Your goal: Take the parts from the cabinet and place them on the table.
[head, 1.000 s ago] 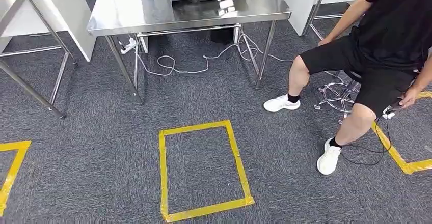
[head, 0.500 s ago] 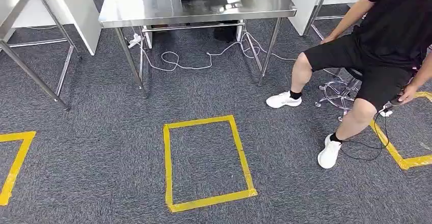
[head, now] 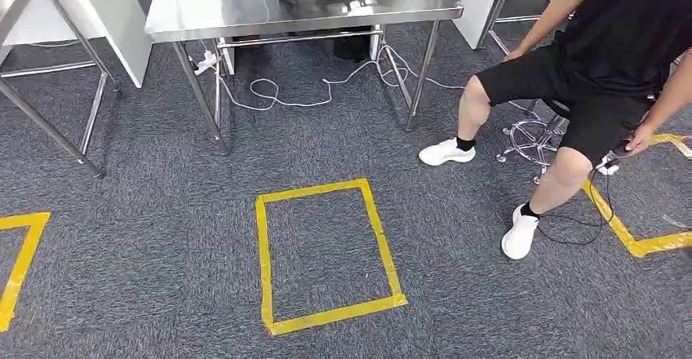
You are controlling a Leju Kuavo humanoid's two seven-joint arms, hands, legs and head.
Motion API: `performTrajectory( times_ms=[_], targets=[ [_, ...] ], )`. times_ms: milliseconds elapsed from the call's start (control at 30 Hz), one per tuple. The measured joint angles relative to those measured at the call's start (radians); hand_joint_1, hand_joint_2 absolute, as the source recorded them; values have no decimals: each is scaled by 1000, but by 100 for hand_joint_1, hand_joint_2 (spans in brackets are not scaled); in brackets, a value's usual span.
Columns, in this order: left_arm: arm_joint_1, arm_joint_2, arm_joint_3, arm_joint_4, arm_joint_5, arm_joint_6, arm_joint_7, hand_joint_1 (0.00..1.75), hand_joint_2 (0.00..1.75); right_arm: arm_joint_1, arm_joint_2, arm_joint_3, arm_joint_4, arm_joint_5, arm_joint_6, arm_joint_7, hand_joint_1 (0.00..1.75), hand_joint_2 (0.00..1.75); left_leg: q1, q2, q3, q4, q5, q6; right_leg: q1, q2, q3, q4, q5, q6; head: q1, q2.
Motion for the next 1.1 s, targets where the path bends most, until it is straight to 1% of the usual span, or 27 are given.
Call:
performTrajectory(
  times_ms=[33, 67, 100, 133, 167, 233, 267, 300, 333, 367, 433, 467, 533, 567, 600, 633, 667, 733, 767, 800, 833, 900, 933, 967, 1000, 1067, 1100],
  targets=[
    [0, -1, 0, 0, 0, 0, 0, 0, 0, 0, -1, 0, 0, 0, 0, 0, 0, 0, 6, 7, -1, 3, 0, -9, -6, -8, 54, -87, 27, 14, 1, 0],
    [0, -2, 0, 0, 0, 0, 0, 0, 0, -2, -2, 0, 0, 1, 0, 0, 0, 0, 10, 16, -2, 10, -4, -20, -13, -37, 118, -191, 55, 29, 1, 0],
    [-1, 3, 0, 0, 0, 0, -1, 0, 0, -8, 3, 0, 0, 1, 2, 0, 0, 0, 4, 24, -4, 16, -7, -32, -12, -75, 140, -240, 44, 29, 5, 0],
    [-1, 3, 0, 0, 0, 1, -2, 0, 0, -12, -1, 0, 0, 1, 4, 0, 0, 0, 3, 33, -3, 21, -16, -45, -1, -56, 142, -239, 51, 8, 8, 0],
    [-1, 3, 0, 0, 0, 1, -3, 0, 0, -12, 3, 0, 0, 1, 5, -1, 0, 0, 1, 38, 1, 19, -13, -51, -2, -46, 129, -234, 50, -10, -1, 0],
    [-5, 1, 0, 0, -1, 1, -2, 0, 0, -9, 2, 0, 0, 1, 6, -1, 0, 0, 10, 53, 8, 14, -11, -63, 5, -28, 123, -229, 50, -31, 0, 0],
    [-5, 0, 0, -1, -1, 1, -2, 0, 0, -9, 0, 0, 0, 1, 6, -1, 0, 0, 17, 46, 7, 18, -16, -72, -1, -17, 133, -232, 56, -44, -3, 0],
    [-6, 0, 0, -1, -1, 1, -2, 0, 0, -8, 1, 0, 0, 1, 7, -1, 0, 0, 19, 2, -2, 43, -47, -75, -2, -12, 131, -232, 59, -50, -6, 0],
    [-4, 0, 0, -1, -1, 1, -2, 0, 0, -8, 0, 0, 0, 1, 7, -1, 0, 0, 18, -34, -29, 110, -101, -72, 2, -3, 126, -231, 66, -61, -7, 0],
    [-3, 0, 0, -1, -2, 1, -2, 0, 0, -8, 1, 0, 0, 1, 7, -1, 0, 0, 15, -50, -64, 192, -147, -68, 8, 6, 122, -231, 67, -65, -9, 0],
    [-1, 0, 0, 0, -1, 2, -1, 0, 0, -8, 2, 0, 0, 1, 8, -2, 0, 0, 9, -57, -129, 341, -202, -59, 22, 32, 113, -230, 74, -76, -9, 0],
    [1, 0, 0, 0, -2, 2, 0, 0, 0, -7, 2, 0, 0, 1, 8, -2, 0, 0, 7, -59, -131, 345, -191, -53, 27, 45, 111, -230, 76, -79, -9, 0],
    [0, 0, 0, 0, -2, 3, 1, 0, 0, -4, 2, 0, 0, 1, 8, -3, 0, 0, -2, -67, -71, 225, -115, -30, 37, 73, 111, -230, 79, -82, -10, 0],
    [0, 0, 0, 0, -2, 3, 2, 0, 0, -4, 2, 0, 0, 1, 8, -3, 0, 0, -6, -89, -23, 132, -73, -15, 40, 86, 112, -230, 82, -84, -10, 0],
    [-1, 1, 0, 0, -2, 3, 14, 0, 0, -4, 5, 0, 0, 2, 10, -4, 0, 0, -12, -151, 16, 52, -53, 5, 34, 96, 111, -230, 84, -84, -9, 0],
    [-1, 3, 0, 0, -4, 2, 40, 0, 0, -6, 7, 0, 0, 5, 14, -7, 0, 0, -16, -150, 20, 43, -54, 4, 51, 105, 107, -228, 88, -80, -6, 0],
    [-2, 3, 0, 0, -7, 1, 55, 0, 0, -7, 7, 0, 0, 7, 15, -9, 0, 0, -21, -134, 19, 40, -51, 1, 41, 115, 102, -229, 91, -76, -8, 0],
    [-5, 3, 0, 0, -9, 0, 79, 0, 0, -4, 8, 0, 0, 10, 16, -13, 0, 0, -27, -114, 19, 37, -46, 7, 35, 136, 97, -234, 100, -61, -9, 0],
    [-5, 2, 0, 0, -9, -2, 81, 0, 0, -2, 7, 0, 0, 10, 16, -13, 0, 0, -20, -99, 25, 19, -33, 10, 46, 140, 81, -233, 103, -56, -7, 0],
    [-7, 1, -1, 0, -11, -3, 82, 0, 0, -1, 5, 0, 0, 10, 16, -13, 0, 0, -16, -84, 28, 6, -22, 6, 43, 84, 76, -209, 90, -58, -7, 0],
    [-6, 1, 0, 0, -11, -5, 82, 0, 0, -3, 4, 0, 0, 10, 16, -14, 0, 0, -16, -75, 24, 3, -19, 13, 43, 44, 53, -160, 57, -62, 0, 0],
    [2, 2, -1, 0, -16, 0, 64, 0, 0, -6, 2, 0, 0, 10, 16, -16, 0, 0, -16, -41, 18, 4, -17, 11, 33, 20, -19, -6, -16, -60, 2, 0],
    [5, 2, -1, 0, -21, 2, 47, 0, 0, -6, 2, 0, 0, 10, 16, -16, 0, 0, -17, -23, 15, 4, -16, 10, 26, 16, -47, 61, -39, -53, 2, 0],
    [5, 2, -2, 0, -23, 2, 36, 0, 0, -4, 2, 0, 0, 10, 16, -16, 0, 0, -16, -7, 13, 4, -15, 8, 19, 12, -50, 81, -41, -42, 2, 0],
    [5, 2, -5, 0, -29, 1, 27, 0, 0, -1, 1, 0, 0, 9, 16, -16, 0, 0, -14, 7, 11, 5, -14, 6, 11, 7, -26, 46, -26, -27, 2, 0],
    [3, 0, -14, 0, -34, 0, 21, 0, 0, 1, -2, 0, 0, 7, 16, -16, 0, 0, -8, 33, 13, 7, -16, -5, 0, -19, 83, -134, 32, 3, 1, 0],
    [2, 0, -17, 0, -37, 1, 19, 0, 0, -1, -2, 0, 0, 6, 16, -16, 0, 0, -9, 45, 16, 13, -19, -13, -4, -61, 138, -225, 52, 10, 3, 0]
  ],
)
